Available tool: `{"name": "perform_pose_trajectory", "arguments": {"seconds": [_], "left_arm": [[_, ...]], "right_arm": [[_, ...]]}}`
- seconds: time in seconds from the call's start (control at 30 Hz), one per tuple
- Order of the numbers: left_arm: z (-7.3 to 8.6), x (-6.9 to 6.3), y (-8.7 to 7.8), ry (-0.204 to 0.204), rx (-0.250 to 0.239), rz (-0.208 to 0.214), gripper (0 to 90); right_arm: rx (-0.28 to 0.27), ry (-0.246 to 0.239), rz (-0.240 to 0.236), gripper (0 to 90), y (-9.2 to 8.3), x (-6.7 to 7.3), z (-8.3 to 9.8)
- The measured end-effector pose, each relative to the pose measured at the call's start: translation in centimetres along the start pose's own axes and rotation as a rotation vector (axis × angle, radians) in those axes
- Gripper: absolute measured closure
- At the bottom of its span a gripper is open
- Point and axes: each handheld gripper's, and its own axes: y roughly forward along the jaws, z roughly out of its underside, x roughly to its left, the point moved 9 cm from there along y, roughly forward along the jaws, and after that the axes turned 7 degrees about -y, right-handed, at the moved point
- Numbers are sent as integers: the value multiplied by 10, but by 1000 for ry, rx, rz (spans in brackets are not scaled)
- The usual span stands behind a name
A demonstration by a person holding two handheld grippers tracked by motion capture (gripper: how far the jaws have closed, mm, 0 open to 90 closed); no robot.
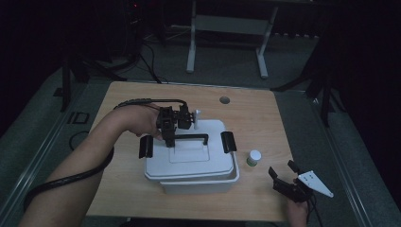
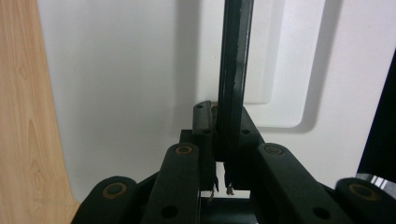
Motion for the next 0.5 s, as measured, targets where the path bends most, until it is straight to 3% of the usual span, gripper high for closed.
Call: {"name": "perform_pose_trajectory", "arguments": {"seconds": [0.3,0.5], "left_arm": [[35,4,-4,-54,5,2,835],[63,10,-8,-118,-2,-9,834]], "right_arm": [[7,-5,4,129,1,0,1],[13,-11,6,129,1,1,1]]}}
